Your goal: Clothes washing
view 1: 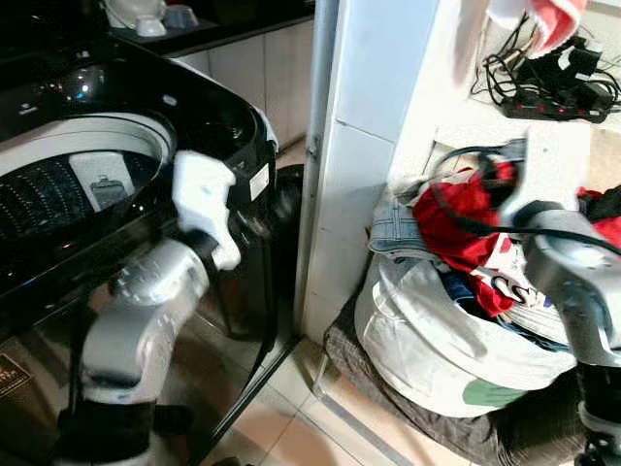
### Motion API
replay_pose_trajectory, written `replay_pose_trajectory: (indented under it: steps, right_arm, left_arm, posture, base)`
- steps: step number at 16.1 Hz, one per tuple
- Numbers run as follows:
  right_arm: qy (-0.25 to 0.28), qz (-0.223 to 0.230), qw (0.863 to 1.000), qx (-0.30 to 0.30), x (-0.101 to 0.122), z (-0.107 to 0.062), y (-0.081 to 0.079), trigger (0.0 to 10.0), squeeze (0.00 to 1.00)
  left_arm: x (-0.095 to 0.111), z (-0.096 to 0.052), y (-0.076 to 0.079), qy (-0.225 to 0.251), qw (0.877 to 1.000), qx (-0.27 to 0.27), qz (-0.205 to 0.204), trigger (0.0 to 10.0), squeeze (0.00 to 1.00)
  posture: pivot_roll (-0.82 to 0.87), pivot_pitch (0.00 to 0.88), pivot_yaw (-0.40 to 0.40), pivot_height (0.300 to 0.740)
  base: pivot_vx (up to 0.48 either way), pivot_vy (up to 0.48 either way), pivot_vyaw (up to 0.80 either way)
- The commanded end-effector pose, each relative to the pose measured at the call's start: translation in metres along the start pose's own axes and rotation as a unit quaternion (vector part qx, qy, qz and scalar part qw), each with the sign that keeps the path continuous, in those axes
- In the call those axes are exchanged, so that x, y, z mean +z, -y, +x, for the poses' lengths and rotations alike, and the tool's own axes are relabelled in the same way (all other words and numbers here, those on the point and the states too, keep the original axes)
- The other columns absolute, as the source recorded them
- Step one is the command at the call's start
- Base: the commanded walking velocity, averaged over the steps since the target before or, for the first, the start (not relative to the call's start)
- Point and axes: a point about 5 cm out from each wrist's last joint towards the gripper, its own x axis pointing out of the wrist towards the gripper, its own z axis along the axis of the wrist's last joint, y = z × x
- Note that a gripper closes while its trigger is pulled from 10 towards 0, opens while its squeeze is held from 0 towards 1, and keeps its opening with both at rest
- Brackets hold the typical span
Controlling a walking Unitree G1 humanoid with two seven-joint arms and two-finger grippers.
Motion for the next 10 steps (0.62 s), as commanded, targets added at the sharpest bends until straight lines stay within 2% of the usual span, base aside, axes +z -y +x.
replay_pose_trajectory:
  steps: [1, 4, 7, 10]
  right_arm:
    - [-0.020, -0.007, 0.998, -0.053, -0.007, 0.002, 0.023, 10.0, 1.00]
    - [-0.017, -0.001, 0.996, -0.087, -0.005, 0.004, 0.046, 10.0, 1.00]
    - [-0.021, 0.014, 0.992, -0.125, -0.002, 0.002, 0.063, 10.0, 1.00]
    - [-0.029, 0.054, 0.987, -0.146, -0.004, -0.003, 0.060, 10.0, 1.00]
  left_arm:
    - [0.005, 0.000, 0.011, 0.007, 0.999, -0.044, 0.003, 10.0, 0.00]
    - [0.010, -0.004, 0.021, 0.013, 0.995, -0.103, -0.007, 10.0, 0.00]
    - [0.011, -0.003, 0.023, 0.011, 0.993, -0.119, 0.003, 10.0, 0.00]
    - [0.015, -0.007, 0.028, 0.017, 0.988, -0.153, -0.003, 10.0, 0.00]
  posture:
    - [-0.05, 0.000, -0.019, 0.740]
    - [-0.05, 0.000, -0.007, 0.740]
    - [-0.04, 0.000, -0.013, 0.740]
    - [-0.04, 0.000, -0.023, 0.740]
  base:
    - [0.000, 0.000, 0.00]
    - [0.000, 0.000, 0.00]
    - [0.000, 0.000, 0.00]
    - [0.000, 0.000, 0.00]
